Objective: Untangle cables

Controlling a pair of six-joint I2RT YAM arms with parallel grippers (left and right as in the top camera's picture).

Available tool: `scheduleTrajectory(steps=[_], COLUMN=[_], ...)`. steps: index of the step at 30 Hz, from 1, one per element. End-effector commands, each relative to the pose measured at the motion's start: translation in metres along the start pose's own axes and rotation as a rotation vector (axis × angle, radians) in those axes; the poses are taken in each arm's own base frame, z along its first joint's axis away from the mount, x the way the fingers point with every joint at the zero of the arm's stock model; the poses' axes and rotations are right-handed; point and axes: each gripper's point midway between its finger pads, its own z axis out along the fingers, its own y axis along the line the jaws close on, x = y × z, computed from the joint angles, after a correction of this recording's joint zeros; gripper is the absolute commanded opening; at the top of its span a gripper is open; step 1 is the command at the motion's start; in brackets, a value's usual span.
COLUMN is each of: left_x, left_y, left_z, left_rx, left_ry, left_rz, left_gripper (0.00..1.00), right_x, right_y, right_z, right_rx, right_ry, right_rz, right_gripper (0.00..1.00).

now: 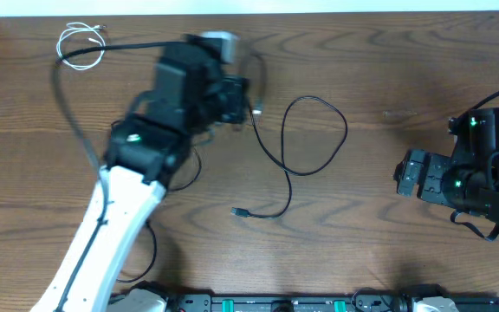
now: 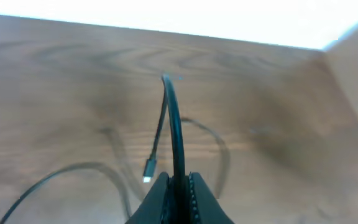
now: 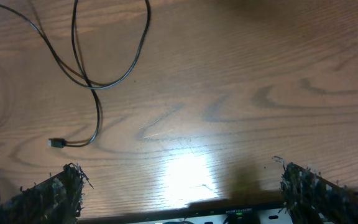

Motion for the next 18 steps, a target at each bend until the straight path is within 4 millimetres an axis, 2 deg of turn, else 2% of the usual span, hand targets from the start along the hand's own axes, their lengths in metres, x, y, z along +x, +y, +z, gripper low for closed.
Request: scheduleTrajectory(steps=[1, 5, 8, 11, 12, 13, 14, 16, 18], left_x=[-0.021, -0.039, -0.044, -0.038, -0.035, -0.030, -0.024, -0.014, -0.004], left_y=[0.080, 0.165, 0.233, 0.287, 0.299, 0.311, 0.320, 0.330, 0.334], left_z=[-0.017, -0.050, -0.090, -0.133, -0.143, -0.155, -0.164, -0.175, -0.178], left_rx=[-0.273, -0.439, -0.567, -0.672, -0.700, -0.731, -0.755, -0.784, -0.800], left_ry=[-0.090, -0.187, -0.298, -0.383, -0.398, -0.411, -0.414, -0.410, -0.385], left_rz=[-0.176, -0.382, -0.593, -0.732, -0.758, -0.789, -0.816, -0.855, -0.883], left_gripper=[0.08, 0.08, 0.10, 0.33, 0.46, 0.66, 0.95, 0.97, 0.98], right_x=[-0.001, -0.001, -0.001, -0.001, -0.001, -0.001, -0.001, -0.001, -0.001], right_y=[-0.002, -0.002, -0.002, -0.002, -0.002, -0.002, -0.002, -0.002, -0.002], right_z=[0.000, -0.001, -0.001, 0.000, 0.000, -0.001, 0.000, 0.000, 0.000], right_rx=[0.007, 0.006, 0.006, 0.007, 0.007, 0.006, 0.007, 0.007, 0.007], right_ry=[-0.003, -0.003, -0.003, -0.003, -0.003, -0.003, -0.003, -0.003, -0.003], right_rz=[0.012, 0.012, 0.012, 0.012, 0.012, 0.012, 0.012, 0.012, 0.012], right_gripper=[0.99, 0.99, 0.99, 0.99, 0.99, 0.99, 0.99, 0.99, 0.99])
